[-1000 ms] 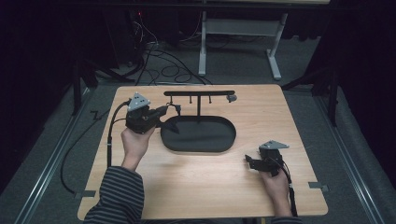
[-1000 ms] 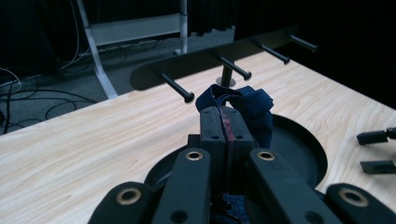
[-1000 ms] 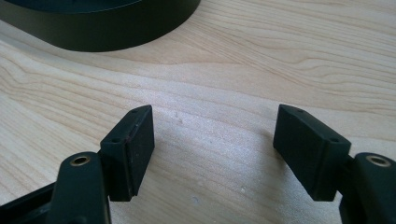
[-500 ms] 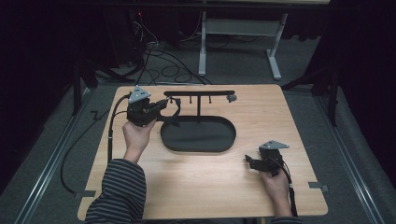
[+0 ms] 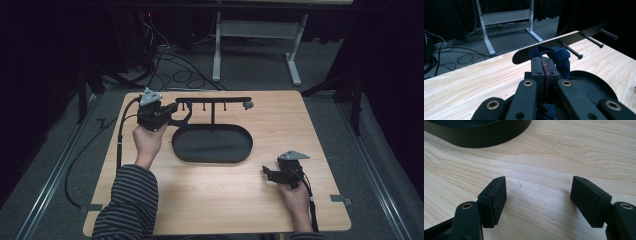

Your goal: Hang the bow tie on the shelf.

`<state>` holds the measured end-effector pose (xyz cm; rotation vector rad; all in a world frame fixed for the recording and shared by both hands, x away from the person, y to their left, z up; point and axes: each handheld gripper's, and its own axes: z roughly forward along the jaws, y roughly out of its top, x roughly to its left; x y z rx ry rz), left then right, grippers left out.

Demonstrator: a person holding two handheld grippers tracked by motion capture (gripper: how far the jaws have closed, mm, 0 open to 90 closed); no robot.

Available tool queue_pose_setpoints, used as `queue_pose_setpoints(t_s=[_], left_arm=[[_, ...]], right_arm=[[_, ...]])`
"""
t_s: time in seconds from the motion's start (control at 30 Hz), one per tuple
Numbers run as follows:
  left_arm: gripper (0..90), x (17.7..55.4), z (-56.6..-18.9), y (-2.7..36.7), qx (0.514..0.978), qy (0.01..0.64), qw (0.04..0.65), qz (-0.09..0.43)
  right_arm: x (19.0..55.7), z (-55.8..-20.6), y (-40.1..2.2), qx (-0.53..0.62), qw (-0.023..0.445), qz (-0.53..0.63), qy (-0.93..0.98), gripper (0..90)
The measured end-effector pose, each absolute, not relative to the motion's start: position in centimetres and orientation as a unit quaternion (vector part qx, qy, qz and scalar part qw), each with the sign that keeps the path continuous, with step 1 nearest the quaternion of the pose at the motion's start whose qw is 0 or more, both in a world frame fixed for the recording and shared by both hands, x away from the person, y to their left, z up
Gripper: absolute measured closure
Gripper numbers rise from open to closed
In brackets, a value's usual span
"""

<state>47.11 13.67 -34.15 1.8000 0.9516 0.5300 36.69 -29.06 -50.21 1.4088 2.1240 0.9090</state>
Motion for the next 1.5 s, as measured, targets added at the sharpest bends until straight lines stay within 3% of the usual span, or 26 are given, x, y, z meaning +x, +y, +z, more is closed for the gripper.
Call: queue_pose_setpoints(t_s=[0.93, 1.5], left_arm=[[87.4, 47.9, -35.9, 13.3, 0.749, 0.411, 0.47, 0.223], [74.1, 47.1, -35.8, 13.6, 0.745, 0.407, 0.477, 0.226]], right_arm=[[36.7, -50.2, -29.1, 0.507, 0.215, 0.33, 0.767, 30.5], [36.7, -50.2, -29.1, 0.507, 0.215, 0.329, 0.767, 30.7]])
